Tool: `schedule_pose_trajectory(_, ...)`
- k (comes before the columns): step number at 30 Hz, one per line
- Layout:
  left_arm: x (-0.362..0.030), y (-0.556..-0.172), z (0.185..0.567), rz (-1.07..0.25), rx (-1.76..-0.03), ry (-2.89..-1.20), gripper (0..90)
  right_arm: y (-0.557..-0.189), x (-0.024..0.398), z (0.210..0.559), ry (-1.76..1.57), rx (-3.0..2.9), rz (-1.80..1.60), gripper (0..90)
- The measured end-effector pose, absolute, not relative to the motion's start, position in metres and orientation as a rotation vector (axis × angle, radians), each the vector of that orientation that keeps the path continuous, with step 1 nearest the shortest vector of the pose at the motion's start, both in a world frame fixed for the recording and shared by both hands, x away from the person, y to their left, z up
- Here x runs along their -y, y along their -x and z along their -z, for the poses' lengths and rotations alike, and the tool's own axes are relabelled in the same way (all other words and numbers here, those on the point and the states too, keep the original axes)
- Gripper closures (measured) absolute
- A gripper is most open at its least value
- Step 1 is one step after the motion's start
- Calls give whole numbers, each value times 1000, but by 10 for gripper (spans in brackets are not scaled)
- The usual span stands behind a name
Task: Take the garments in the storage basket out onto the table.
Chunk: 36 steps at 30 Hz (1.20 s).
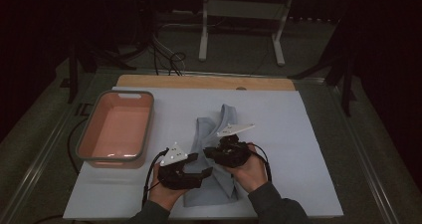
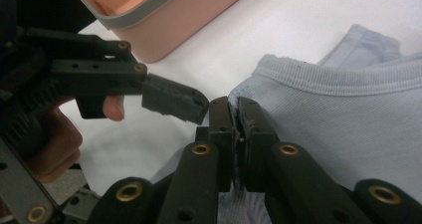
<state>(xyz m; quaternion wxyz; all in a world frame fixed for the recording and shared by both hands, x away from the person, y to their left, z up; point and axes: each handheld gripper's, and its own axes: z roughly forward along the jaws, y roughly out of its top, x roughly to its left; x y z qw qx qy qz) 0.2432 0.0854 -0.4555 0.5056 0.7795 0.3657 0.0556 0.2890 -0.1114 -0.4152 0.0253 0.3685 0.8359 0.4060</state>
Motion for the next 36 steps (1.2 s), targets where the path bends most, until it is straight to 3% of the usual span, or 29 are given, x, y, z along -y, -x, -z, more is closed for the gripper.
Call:
schedule_pose_trajectory(2,-86,-244,458,-116,-887,-1881,302,-291,111,418,-1156,-2615,-1272,825)
schedule_pose_trajectory(8,-87,-246,461,-99,-899,-1874,301,-294,124,416,-1211,-2541,-1423,538)
schedule_pose_trajectory(12,-88,-246,461,-95,-900,-1869,300,-290,136,413,-1194,-2480,-1421,448)
schedule_pose_trajectory(20,-90,-252,454,-121,-915,-1857,301,-285,162,430,-1276,-2429,-1518,438)
schedule_pose_trajectory(36,-75,-282,439,-128,-952,-1844,318,-265,153,443,-1136,-2535,-1427,436)
